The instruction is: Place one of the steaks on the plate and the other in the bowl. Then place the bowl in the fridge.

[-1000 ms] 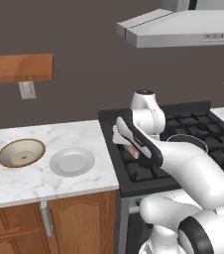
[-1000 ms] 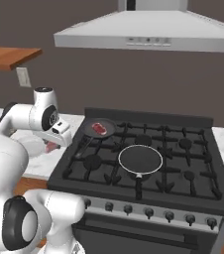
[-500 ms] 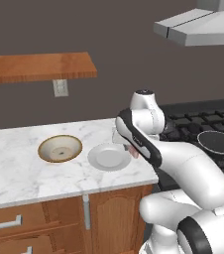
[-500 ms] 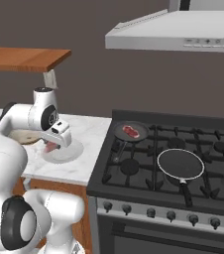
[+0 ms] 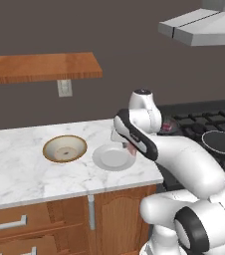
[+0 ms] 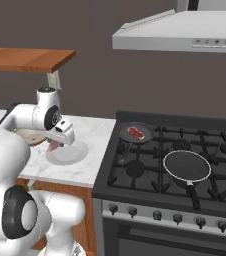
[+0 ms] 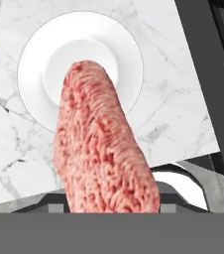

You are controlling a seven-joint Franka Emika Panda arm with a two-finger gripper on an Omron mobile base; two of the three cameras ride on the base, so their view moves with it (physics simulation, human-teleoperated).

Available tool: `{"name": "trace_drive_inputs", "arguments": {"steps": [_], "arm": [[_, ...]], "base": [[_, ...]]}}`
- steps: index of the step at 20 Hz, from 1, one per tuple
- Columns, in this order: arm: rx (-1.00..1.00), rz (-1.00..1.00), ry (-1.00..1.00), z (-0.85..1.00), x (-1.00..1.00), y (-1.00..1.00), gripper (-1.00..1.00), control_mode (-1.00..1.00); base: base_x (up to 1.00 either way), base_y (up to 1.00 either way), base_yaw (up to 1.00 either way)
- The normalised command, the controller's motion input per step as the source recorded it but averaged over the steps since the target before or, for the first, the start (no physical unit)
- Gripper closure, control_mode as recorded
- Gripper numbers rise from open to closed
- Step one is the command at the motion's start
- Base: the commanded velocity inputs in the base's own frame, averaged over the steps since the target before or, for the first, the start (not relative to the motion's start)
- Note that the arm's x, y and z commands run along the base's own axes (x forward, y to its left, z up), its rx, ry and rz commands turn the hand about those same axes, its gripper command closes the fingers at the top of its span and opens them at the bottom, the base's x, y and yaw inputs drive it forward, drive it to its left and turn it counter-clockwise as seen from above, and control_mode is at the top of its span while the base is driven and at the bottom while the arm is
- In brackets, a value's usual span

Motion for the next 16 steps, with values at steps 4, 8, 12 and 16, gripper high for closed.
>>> {"name": "trace_drive_inputs", "arguments": {"steps": [4, 8, 12, 16], "arm": [[-0.12, 0.11, 0.16, -0.45, 0.86, 0.0, 1.0, -1.0], [-0.11, 0.15, 0.05, -0.61, 0.66, 0.0, 1.0, -1.0], [0.0, 0.19, 0.0, -0.25, 0.44, 0.04, 1.0, -1.0], [0.0, 0.2, 0.0, -0.43, 0.29, 0.09, 1.0, -1.0]], "base": [[0.0, 0.0, 0.0], [0.0, 0.0, 0.0], [0.0, 0.0, 0.0], [0.0, 0.0, 0.0]]}}
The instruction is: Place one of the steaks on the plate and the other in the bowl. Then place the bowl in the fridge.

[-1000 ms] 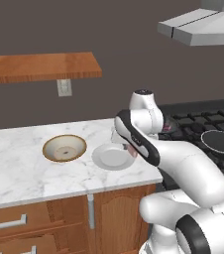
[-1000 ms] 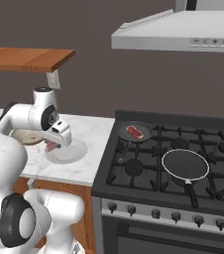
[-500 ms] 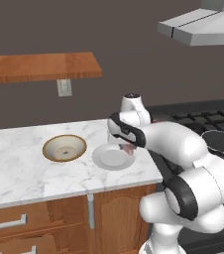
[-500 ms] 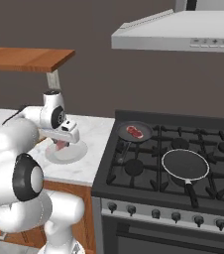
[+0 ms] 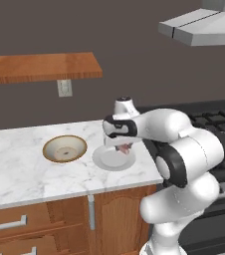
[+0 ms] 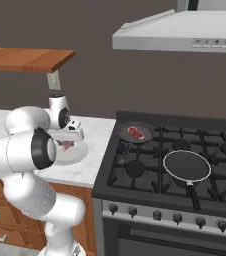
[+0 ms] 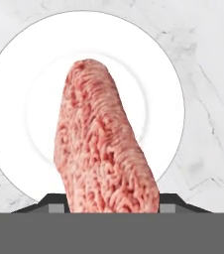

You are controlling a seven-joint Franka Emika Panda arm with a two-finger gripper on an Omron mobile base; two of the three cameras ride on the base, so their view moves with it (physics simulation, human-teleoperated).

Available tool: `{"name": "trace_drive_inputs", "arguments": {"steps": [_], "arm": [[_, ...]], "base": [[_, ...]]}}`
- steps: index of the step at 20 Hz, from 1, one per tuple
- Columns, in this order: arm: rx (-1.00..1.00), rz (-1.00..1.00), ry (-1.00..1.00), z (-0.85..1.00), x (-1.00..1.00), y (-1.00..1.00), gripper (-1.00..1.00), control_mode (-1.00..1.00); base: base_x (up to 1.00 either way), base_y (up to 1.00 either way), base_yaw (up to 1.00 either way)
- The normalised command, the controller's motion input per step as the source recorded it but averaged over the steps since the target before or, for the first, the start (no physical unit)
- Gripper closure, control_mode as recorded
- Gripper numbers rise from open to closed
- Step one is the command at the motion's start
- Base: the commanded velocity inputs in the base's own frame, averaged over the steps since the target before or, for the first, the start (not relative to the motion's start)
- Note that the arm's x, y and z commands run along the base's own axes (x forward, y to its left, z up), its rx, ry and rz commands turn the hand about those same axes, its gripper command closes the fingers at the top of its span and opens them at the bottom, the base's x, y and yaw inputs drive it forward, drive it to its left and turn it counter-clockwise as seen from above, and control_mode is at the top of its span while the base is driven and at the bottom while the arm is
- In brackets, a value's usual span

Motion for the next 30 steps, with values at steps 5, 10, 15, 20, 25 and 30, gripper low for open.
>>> {"name": "trace_drive_inputs", "arguments": {"steps": [5, 10, 15, 20, 25, 30], "arm": [[0.0, 0.11, 0.0, -0.51, 0.09, 0.21, 1.0, -1.0], [0.0, 0.05, 0.0, -0.49, 0.18, 0.04, 1.0, -1.0], [0.0, 0.03, -0.04, -0.27, 0.31, 0.0, 1.0, -1.0], [0.0, 0.01, -0.02, -0.15, 0.18, 0.0, -1.0, -1.0], [0.0, 0.0, 0.0, 0.0, 0.02, 0.0, -1.0, -1.0], [0.0, 0.0, 0.0, 0.0, 0.0, 0.0, -1.0, -1.0]], "base": [[0.0, 0.0, 0.0], [0.0, 0.0, 0.0], [0.0, 0.0, 0.0], [0.0, 0.0, 0.0], [0.0, 0.0, 0.0], [0.0, 0.0, 0.0]]}}
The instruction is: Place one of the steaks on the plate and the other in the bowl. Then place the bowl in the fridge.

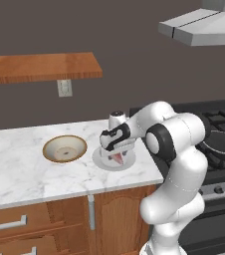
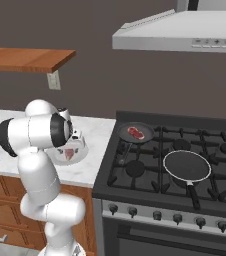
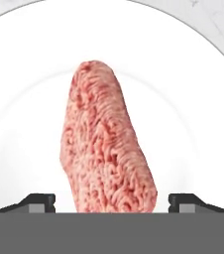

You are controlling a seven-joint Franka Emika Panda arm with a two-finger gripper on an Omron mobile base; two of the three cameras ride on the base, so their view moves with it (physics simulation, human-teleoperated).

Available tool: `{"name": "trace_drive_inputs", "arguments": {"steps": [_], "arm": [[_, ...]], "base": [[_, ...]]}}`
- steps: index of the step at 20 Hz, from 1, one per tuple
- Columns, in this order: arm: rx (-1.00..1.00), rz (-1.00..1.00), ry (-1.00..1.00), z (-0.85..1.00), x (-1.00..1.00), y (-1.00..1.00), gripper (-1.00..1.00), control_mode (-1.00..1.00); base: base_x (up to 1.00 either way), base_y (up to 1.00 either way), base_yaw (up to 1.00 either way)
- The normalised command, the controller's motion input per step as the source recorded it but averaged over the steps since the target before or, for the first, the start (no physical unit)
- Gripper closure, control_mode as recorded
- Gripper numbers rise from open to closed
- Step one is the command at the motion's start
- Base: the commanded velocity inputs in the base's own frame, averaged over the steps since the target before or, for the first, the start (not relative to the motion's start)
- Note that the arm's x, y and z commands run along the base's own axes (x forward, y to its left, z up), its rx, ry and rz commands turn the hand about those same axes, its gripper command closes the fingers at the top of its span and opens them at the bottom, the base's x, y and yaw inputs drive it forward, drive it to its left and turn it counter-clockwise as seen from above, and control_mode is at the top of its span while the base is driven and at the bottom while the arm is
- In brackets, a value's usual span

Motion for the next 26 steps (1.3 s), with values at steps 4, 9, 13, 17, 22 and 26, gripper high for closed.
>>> {"name": "trace_drive_inputs", "arguments": {"steps": [4, 9, 13, 17, 22, 26], "arm": [[0.0, 0.0, 0.02, 0.28, 0.0, -0.03, -1.0, -1.0], [-0.02, 0.02, 0.0, 0.89, 0.0, -0.56, -1.0, -1.0], [-0.05, 0.06, 0.0, 0.82, 0.15, -1.0, -1.0, -1.0], [-0.1, 0.17, 0.0, 0.75, 0.37, -1.0, -1.0, -1.0], [-0.02, 0.24, 0.04, 0.16, 0.57, -0.87, -1.0, -1.0], [0.03, 0.09, 0.13, -0.08, 0.33, -0.91, -1.0, -1.0]], "base": [[0.0, 0.0, 0.0], [0.0, 0.0, 0.0], [0.0, 0.0, 0.0], [0.0, 0.0, 0.0], [0.0, 0.0, 0.0], [0.0, 0.0, 0.0]]}}
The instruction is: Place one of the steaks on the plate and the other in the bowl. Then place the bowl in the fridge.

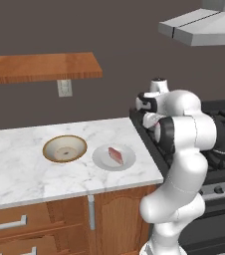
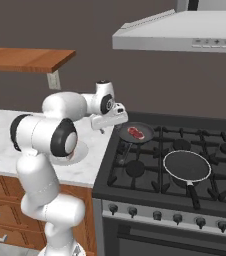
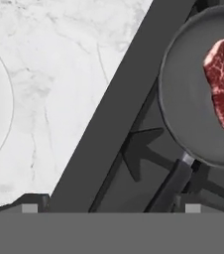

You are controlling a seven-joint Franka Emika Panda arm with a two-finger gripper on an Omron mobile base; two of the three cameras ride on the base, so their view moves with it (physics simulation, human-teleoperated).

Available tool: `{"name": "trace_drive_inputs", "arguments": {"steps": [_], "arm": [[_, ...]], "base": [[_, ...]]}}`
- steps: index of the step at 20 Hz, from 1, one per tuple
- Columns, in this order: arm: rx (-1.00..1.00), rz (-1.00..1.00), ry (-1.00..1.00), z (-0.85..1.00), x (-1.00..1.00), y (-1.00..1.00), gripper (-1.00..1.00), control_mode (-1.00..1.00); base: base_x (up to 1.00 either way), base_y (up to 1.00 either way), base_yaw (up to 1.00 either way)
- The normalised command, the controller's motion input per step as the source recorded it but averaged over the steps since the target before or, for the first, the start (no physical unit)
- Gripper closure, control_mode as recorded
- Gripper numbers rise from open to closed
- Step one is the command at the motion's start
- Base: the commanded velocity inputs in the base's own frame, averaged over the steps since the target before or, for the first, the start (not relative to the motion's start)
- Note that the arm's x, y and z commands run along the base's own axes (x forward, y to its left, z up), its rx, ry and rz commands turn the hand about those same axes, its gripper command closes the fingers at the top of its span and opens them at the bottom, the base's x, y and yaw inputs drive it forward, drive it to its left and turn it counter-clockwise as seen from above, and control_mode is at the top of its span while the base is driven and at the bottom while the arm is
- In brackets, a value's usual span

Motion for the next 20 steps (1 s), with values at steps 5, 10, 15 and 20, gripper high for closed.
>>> {"name": "trace_drive_inputs", "arguments": {"steps": [5, 10, 15, 20], "arm": [[0.06, 0.07, 0.04, 0.0, 0.5, -0.59, -1.0, -1.0], [0.0, 0.11, 0.0, 0.0, 0.55, -0.31, -1.0, -1.0], [0.0, 0.06, 0.0, -0.11, 0.47, -0.21, -1.0, -1.0], [0.0, 0.04, 0.0, -0.23, 0.4, -0.14, -1.0, -1.0]], "base": [[0.0, 0.0, 0.0], [0.0, 0.0, 0.0], [0.0, 0.0, 0.0], [0.0, 0.0, 0.0]]}}
